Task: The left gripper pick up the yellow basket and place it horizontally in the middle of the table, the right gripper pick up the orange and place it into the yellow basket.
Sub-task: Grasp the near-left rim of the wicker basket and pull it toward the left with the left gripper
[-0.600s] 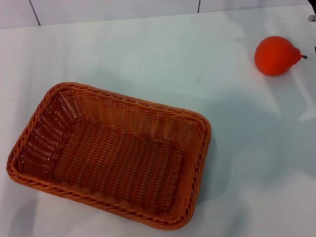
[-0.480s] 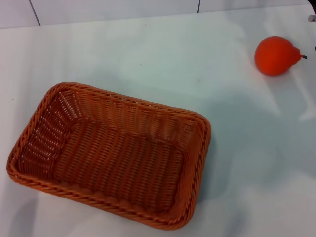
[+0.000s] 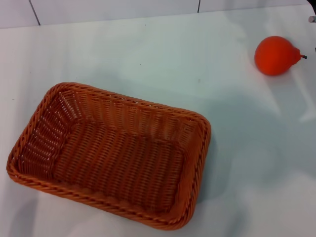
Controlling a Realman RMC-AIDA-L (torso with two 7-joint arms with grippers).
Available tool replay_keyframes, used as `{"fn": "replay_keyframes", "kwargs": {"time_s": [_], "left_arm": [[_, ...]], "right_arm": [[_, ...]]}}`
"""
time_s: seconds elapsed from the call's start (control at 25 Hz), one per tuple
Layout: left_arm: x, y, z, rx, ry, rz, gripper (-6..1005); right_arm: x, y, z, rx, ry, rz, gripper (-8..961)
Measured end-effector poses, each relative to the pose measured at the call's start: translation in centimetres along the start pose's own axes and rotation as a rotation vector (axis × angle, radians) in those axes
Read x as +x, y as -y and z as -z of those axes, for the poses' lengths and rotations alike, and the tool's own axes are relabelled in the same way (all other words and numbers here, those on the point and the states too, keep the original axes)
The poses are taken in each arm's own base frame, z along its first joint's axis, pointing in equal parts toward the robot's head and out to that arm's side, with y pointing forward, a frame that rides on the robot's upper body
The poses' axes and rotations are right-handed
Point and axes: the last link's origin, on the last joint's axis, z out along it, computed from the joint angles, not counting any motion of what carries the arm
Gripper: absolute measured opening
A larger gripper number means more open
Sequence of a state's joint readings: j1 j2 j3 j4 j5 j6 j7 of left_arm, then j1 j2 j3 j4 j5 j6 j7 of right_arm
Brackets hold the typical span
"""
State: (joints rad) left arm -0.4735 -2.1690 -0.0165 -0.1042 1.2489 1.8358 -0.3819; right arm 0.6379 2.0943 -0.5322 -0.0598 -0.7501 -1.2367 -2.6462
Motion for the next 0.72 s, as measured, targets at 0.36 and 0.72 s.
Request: {"fn": "replay_keyframes", "kwargs": {"time_s": [0.36, 0.72], "left_arm": [[0.1, 0.2, 0.2, 0.007, 0.002, -0.008, 702], [0.0, 2.6, -1.4, -0.103, 0.14, 0.211, 536]], "right_arm": [[0.1, 0.1, 0.0, 0.001, -0.008, -0.014, 824], [0.1, 0.1, -0.1, 0.001, -0.01, -0.028, 825]]}}
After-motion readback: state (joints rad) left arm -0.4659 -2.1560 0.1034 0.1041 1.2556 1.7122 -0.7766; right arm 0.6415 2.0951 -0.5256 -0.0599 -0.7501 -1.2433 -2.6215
